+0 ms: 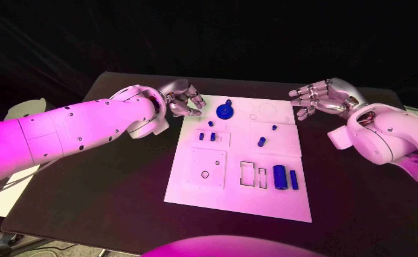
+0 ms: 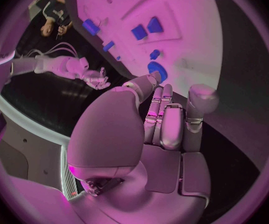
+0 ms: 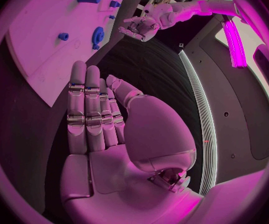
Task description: Assemble the parts on the task board
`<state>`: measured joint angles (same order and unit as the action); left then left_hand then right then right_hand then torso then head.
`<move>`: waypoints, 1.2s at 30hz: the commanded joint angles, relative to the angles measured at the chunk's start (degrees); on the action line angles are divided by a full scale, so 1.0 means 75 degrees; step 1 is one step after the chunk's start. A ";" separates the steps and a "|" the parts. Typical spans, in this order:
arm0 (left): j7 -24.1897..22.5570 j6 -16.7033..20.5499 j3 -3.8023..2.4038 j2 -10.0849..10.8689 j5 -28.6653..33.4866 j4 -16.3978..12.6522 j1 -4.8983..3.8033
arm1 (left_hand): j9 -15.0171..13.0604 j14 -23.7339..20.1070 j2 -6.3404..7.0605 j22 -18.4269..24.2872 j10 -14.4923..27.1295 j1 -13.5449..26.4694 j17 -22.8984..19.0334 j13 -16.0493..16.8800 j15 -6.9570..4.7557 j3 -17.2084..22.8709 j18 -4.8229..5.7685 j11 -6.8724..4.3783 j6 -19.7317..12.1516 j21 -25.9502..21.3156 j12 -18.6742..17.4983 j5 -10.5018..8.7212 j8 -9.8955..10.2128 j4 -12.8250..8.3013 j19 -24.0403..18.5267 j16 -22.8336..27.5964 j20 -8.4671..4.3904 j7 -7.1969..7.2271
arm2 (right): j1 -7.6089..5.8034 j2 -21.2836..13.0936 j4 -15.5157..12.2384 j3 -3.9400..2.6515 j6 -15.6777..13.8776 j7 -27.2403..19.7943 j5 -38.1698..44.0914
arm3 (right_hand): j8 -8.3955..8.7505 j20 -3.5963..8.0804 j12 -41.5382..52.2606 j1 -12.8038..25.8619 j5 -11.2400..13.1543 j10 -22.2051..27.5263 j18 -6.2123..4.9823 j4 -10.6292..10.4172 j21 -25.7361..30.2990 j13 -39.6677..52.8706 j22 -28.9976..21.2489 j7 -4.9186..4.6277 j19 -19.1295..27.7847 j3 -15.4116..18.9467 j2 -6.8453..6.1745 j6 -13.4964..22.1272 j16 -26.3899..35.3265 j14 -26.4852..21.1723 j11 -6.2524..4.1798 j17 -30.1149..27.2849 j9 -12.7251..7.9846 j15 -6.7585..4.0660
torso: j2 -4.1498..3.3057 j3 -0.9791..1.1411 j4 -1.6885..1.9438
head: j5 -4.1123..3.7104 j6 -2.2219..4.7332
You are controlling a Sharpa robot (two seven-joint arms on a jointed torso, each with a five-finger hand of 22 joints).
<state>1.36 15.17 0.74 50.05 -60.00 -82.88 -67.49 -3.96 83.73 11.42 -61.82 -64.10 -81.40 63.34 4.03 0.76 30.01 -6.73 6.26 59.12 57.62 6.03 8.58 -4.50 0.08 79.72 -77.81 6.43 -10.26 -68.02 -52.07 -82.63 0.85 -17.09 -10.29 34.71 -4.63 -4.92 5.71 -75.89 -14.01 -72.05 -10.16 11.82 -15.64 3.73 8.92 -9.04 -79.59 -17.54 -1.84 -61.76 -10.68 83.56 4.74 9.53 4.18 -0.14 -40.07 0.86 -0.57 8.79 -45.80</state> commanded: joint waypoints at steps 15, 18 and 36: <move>-0.3080 0.0476 0.0114 0.0556 0.9053 -0.0828 0.0008 | -0.0013 -0.0559 -0.0337 0.0900 -0.0679 0.0205 -0.1156 0.0257 -0.0156 -0.0166 -0.0276 -0.0267 0.0325 -0.1188 0.0862 -0.0005 -0.0181 0.0112 -0.0551 0.0601 -0.0132 0.0196 | 0.0008 0.0157 -0.0670 -0.0003 0.0450 0.2195 0.6919 | 0.0112 0.0333 -0.0268 0.0262 0.0527 -0.0543 0.0361 0.0073 -0.4264 0.0084 0.3829 0.0251 -0.0616 -0.0652 -0.0089 -0.0492 -0.4805 0.0315 -0.0290 0.3358 -0.0017 -0.0297 | -0.0017 -0.0003 -0.0003 | -0.0304 0.0139; -0.3161 0.0350 0.0130 0.0595 0.9304 -0.0971 0.0029 | -0.0007 -0.0567 -0.0348 0.0927 -0.0635 0.0270 -0.1167 0.0289 -0.0159 -0.0249 -0.0275 -0.0270 0.0316 -0.1229 0.0934 -0.0005 -0.0185 0.0140 -0.0557 0.0598 -0.0141 0.0200 | 0.0014 0.0258 -0.0695 -0.0003 0.0510 0.2490 0.7577 | 0.0116 0.0311 -0.0283 0.0337 0.0663 -0.0385 0.0394 0.0005 -0.4705 0.0057 0.4282 0.0268 -0.0477 -0.0755 -0.0191 -0.0463 -0.5192 0.0256 -0.0269 0.3730 -0.0018 -0.0276 | -0.0017 -0.0013 -0.0008 | -0.0440 0.0168; -0.3313 0.0098 0.0146 0.0645 0.9499 -0.1262 0.0053 | 0.0004 -0.0594 -0.0352 0.1015 -0.0527 0.0365 -0.1217 0.0348 -0.0157 -0.0410 -0.0286 -0.0267 0.0275 -0.1353 0.1072 0.0008 -0.0183 0.0165 -0.0580 0.0601 -0.0145 0.0201 | 0.0190 0.0829 -0.0506 -0.0004 0.1083 0.3009 0.9083 | 0.0116 0.0160 -0.0277 0.0385 0.1020 0.0141 0.0435 -0.0238 -0.5658 -0.0005 0.5250 0.0264 -0.0205 -0.1160 -0.0405 -0.0387 -0.5873 0.0164 -0.0170 0.4344 -0.0013 -0.0186 | -0.0026 -0.0011 0.0015 | -0.0530 0.0158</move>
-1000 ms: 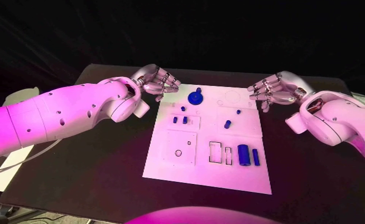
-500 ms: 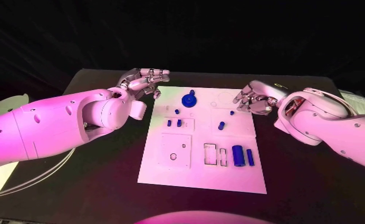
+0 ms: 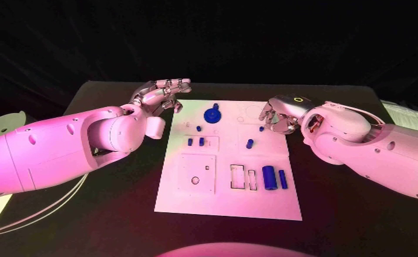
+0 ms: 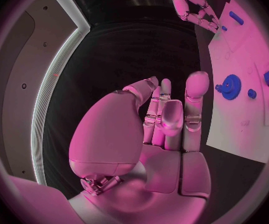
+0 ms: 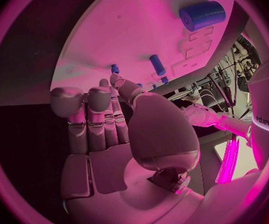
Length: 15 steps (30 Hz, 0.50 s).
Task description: Assemble the parts on the task board
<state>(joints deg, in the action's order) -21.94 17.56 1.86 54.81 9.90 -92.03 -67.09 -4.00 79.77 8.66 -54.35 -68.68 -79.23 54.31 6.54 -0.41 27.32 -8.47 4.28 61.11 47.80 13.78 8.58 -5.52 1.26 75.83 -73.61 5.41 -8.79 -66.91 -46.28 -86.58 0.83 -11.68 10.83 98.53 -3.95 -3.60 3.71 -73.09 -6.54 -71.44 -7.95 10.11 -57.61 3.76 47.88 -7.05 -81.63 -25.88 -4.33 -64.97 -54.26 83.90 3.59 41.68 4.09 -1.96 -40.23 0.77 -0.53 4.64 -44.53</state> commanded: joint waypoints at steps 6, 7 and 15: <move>-0.0208 -0.0223 -0.0003 0.0034 0.0181 -0.0072 -0.0001 | 0.0010 -0.0076 0.0002 0.0044 0.0129 0.0120 -0.0030 0.0033 0.0004 -0.0111 -0.0056 0.0004 -0.0001 -0.0080 0.0088 0.0009 -0.0050 0.0027 -0.0065 0.0042 -0.0005 0.0001 | 0.0148 0.0133 0.0034 -0.0001 0.0609 0.0199 0.0630 | 0.0016 -0.0039 0.0002 0.0017 0.0040 0.0024 0.0157 -0.0078 -0.0371 -0.0002 0.0392 -0.0005 0.0065 -0.0138 -0.0128 -0.0013 -0.0363 0.0157 -0.0025 0.0368 0.0009 0.0052 | 0.0001 0.0004 0.0012 | 0.0072 -0.0033; -0.0208 -0.0223 -0.0003 0.0036 0.0181 -0.0074 -0.0001 | 0.0010 -0.0076 0.0002 0.0044 0.0129 0.0120 -0.0030 0.0033 0.0004 -0.0111 -0.0056 0.0004 -0.0001 -0.0080 0.0088 0.0009 -0.0050 0.0027 -0.0065 0.0042 -0.0005 0.0001 | 0.0155 0.0138 0.0038 -0.0001 0.0630 0.0204 0.0635 | 0.0018 -0.0043 -0.0001 0.0019 0.0045 0.0030 0.0155 -0.0085 -0.0381 -0.0004 0.0400 -0.0004 0.0073 -0.0145 -0.0137 -0.0014 -0.0370 0.0153 -0.0022 0.0371 0.0008 0.0052 | 0.0004 0.0002 0.0008 | 0.0079 -0.0039; -0.0176 -0.0240 -0.0003 0.0056 0.0182 -0.0087 -0.0001 | 0.0012 -0.0079 0.0002 0.0056 0.0149 0.0118 -0.0034 0.0040 0.0005 -0.0129 -0.0058 0.0003 -0.0011 -0.0096 0.0106 0.0011 -0.0048 0.0020 -0.0067 0.0041 -0.0004 0.0001 | 0.0219 0.0223 0.0154 -0.0001 0.0724 0.0237 0.0679 | 0.0018 -0.0067 -0.0016 0.0023 0.0091 0.0116 0.0160 -0.0162 -0.0561 -0.0012 0.0590 -0.0038 0.0117 -0.0233 -0.0183 -0.0036 -0.0560 0.0146 0.0007 0.0567 0.0010 0.0061 | 0.0010 -0.0001 -0.0008 | 0.0110 -0.0044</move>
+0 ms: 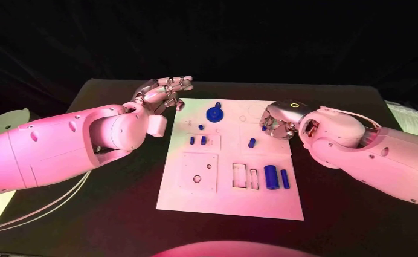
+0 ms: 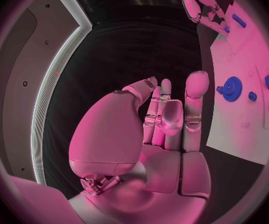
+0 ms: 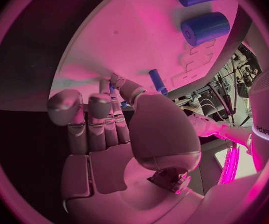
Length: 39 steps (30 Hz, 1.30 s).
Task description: Assemble the parts on the task board
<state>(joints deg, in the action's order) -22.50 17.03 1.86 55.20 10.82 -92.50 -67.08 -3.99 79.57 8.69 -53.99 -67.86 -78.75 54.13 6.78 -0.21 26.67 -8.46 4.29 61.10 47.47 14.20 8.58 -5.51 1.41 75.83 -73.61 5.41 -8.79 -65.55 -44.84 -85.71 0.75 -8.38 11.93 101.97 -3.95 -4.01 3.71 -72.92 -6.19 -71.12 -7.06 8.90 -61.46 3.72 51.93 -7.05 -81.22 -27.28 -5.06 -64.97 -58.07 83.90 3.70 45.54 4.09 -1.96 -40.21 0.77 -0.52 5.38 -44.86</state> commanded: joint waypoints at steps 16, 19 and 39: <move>-0.0030 -0.0164 -0.0004 0.0005 0.0059 -0.0032 -0.0002 | 0.0012 -0.0055 -0.0020 0.0019 0.0061 0.0035 -0.0012 0.0018 -0.0022 -0.0051 -0.0062 0.0002 -0.0016 -0.0069 0.0075 0.0017 -0.0049 -0.0014 -0.0068 0.0037 -0.0005 -0.0003 | 0.0148 0.0173 0.0140 0.0010 0.0466 -0.0020 0.0122 | -0.0045 -0.0044 0.0026 -0.0133 0.0241 0.0052 0.0067 -0.0201 -0.0448 0.0015 0.0472 -0.0002 0.0151 -0.0361 0.0080 -0.0373 -0.0420 0.0132 -0.0026 0.0400 0.0070 0.0058 | 0.0003 0.0005 -0.0011 | 0.0018 -0.0014; -0.0021 -0.0159 -0.0004 0.0001 0.0059 -0.0034 -0.0002 | 0.0012 -0.0059 -0.0032 0.0027 0.0075 0.0016 -0.0024 0.0025 -0.0022 -0.0054 -0.0064 0.0001 -0.0019 -0.0081 0.0095 0.0021 -0.0051 -0.0028 -0.0067 0.0039 -0.0005 -0.0003 | 0.0152 0.0197 0.0154 0.0010 0.0485 0.0000 0.0112 | -0.0048 -0.0040 0.0022 -0.0156 0.0270 0.0032 0.0073 -0.0229 -0.0505 0.0014 0.0533 0.0012 0.0153 -0.0402 0.0131 -0.0409 -0.0473 0.0137 -0.0036 0.0451 0.0078 0.0051 | 0.0002 0.0008 -0.0012 | 0.0024 -0.0015; 0.0008 -0.0125 -0.0004 -0.0001 0.0059 -0.0035 -0.0003 | 0.0012 -0.0063 -0.0064 0.0045 0.0129 -0.0062 -0.0031 0.0051 -0.0024 -0.0057 -0.0067 0.0003 -0.0028 -0.0110 0.0168 0.0055 -0.0057 -0.0095 -0.0059 0.0029 -0.0008 -0.0008 | 0.0163 0.0177 0.0101 0.0006 -0.0223 0.0066 0.0189 | -0.0060 -0.0013 0.0005 -0.0148 0.0448 -0.0048 0.0115 -0.0360 -0.0799 0.0005 0.0861 0.0061 0.0120 -0.0426 0.0186 -0.0542 -0.0831 0.0195 -0.0072 0.0837 0.0128 0.0028 | 0.0004 0.0009 -0.0013 | 0.0016 -0.0017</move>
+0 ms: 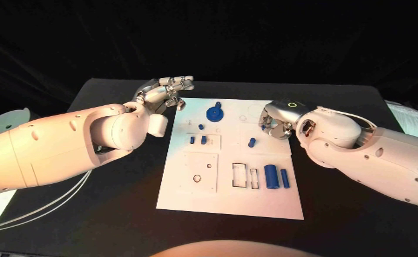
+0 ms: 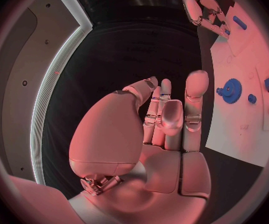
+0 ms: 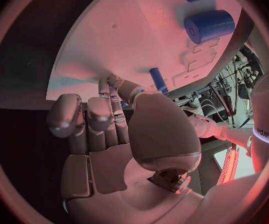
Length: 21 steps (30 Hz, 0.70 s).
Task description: Assemble the parts on the task board
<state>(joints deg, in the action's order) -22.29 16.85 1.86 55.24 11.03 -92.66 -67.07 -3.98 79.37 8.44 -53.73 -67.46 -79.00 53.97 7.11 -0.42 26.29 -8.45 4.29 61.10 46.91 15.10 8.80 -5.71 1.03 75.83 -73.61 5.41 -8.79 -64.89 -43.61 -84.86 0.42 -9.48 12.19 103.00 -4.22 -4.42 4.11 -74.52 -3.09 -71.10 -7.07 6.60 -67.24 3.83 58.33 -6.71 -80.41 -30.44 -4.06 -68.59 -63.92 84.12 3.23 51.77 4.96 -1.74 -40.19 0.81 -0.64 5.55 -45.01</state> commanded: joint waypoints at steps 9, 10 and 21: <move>-0.0007 -0.0106 -0.0004 -0.0015 0.0031 0.0029 -0.0004 | 0.0013 -0.0041 -0.0029 0.0029 0.0100 -0.0036 -0.0024 0.0011 0.0005 -0.0010 -0.0071 0.0008 -0.0042 -0.0060 0.0062 0.0040 -0.0025 -0.0056 -0.0063 0.0033 -0.0008 -0.0014 | 0.0075 -0.0047 -0.0070 0.0034 -0.0443 -0.0014 -0.0013 | -0.0023 0.0044 -0.0049 0.0048 0.0036 -0.0058 0.0119 -0.0062 -0.0056 -0.0009 0.0037 0.0020 0.0009 -0.0011 0.0065 -0.0065 -0.0082 0.0169 -0.0016 0.0039 0.0017 -0.0007 | 0.0006 0.0002 0.0008 | -0.0004 0.0027; -0.0007 -0.0105 -0.0004 -0.0017 0.0031 0.0032 -0.0004 | 0.0013 -0.0041 -0.0029 0.0029 0.0100 -0.0036 -0.0024 0.0011 0.0005 -0.0010 -0.0071 0.0008 -0.0042 -0.0060 0.0062 0.0040 -0.0025 -0.0056 -0.0063 0.0033 -0.0008 -0.0014 | 0.0075 -0.0060 -0.0083 0.0027 -0.0478 -0.0016 -0.0019 | -0.0022 0.0044 -0.0049 0.0051 0.0037 -0.0058 0.0120 -0.0064 -0.0059 -0.0009 0.0040 0.0021 0.0009 -0.0009 0.0061 -0.0066 -0.0090 0.0170 -0.0015 0.0050 0.0018 -0.0007 | 0.0007 0.0002 0.0009 | -0.0004 0.0029; -0.0007 -0.0068 -0.0004 -0.0031 0.0031 0.0071 -0.0003 | 0.0021 -0.0070 -0.0020 0.0097 0.0230 -0.0028 -0.0076 0.0019 0.0028 -0.0037 -0.0080 0.0040 -0.0108 -0.0153 0.0097 0.0088 -0.0002 -0.0078 -0.0087 0.0049 0.0004 -0.0039 | 0.0055 -0.0239 -0.0216 -0.0069 -0.0610 0.0072 -0.0440 | -0.0019 0.0048 -0.0054 0.0095 0.0045 -0.0064 0.0135 -0.0124 -0.0138 -0.0013 0.0135 0.0032 -0.0006 0.0040 0.0024 -0.0079 -0.0175 0.0179 -0.0017 0.0147 0.0028 -0.0007 | 0.0009 0.0002 -0.0002 | -0.0011 0.0066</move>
<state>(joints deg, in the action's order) -22.11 16.89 1.87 55.13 11.05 -92.10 -67.07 -3.87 79.15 8.44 -53.05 -66.12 -79.00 53.47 7.17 -0.20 25.98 -8.45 4.59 60.78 46.07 15.64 9.24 -5.71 0.72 75.43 -73.61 5.40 -9.08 -64.39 -45.34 -86.34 -0.02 -12.91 12.28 101.30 -4.18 -4.42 3.93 -74.26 -3.00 -71.31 -7.07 6.00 -68.11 3.67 59.30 -6.43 -80.41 -30.12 -3.83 -68.66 -65.03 84.12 3.02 52.82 5.12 -1.75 -40.12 0.82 -0.63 5.53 -44.56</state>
